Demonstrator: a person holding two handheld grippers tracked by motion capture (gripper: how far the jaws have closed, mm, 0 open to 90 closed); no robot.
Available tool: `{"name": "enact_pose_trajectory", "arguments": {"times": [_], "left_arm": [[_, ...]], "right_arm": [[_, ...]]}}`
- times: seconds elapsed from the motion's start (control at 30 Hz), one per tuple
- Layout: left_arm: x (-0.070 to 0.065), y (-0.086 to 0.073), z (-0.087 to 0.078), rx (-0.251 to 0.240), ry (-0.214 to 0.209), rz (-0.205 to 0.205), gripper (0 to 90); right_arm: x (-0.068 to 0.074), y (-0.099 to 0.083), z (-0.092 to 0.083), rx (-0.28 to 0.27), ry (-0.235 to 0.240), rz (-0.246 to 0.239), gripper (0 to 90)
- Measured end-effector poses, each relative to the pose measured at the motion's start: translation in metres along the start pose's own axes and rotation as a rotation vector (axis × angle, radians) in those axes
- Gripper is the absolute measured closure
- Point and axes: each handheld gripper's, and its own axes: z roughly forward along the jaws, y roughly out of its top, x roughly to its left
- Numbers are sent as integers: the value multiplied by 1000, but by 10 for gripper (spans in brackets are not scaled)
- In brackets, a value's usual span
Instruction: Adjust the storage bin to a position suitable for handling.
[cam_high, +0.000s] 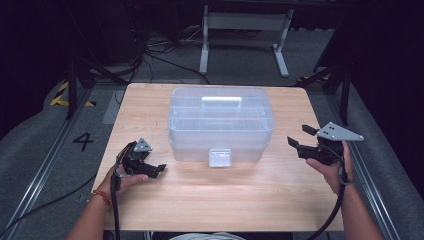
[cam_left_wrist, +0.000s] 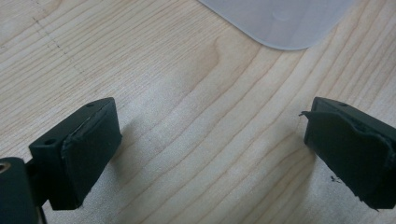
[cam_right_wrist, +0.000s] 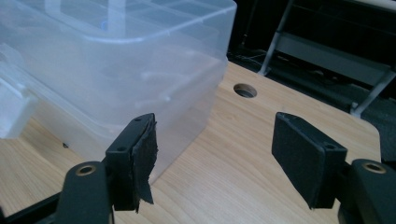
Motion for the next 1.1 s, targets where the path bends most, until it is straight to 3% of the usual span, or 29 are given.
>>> {"name": "enact_pose_trajectory", "arguments": {"times": [0.2, 0.63, 1.1], "left_arm": [[0, 0, 0, 3, -1, 0, 41], [0, 0, 0, 1, 1, -1, 41], [0, 0, 0, 0, 1, -1, 41]], "right_arm": [[10, 20, 9, -2, 32, -48, 317], [21, 57, 28, -19, 75, -85, 324], [36, 100, 61, 11, 103, -137, 373]]}}
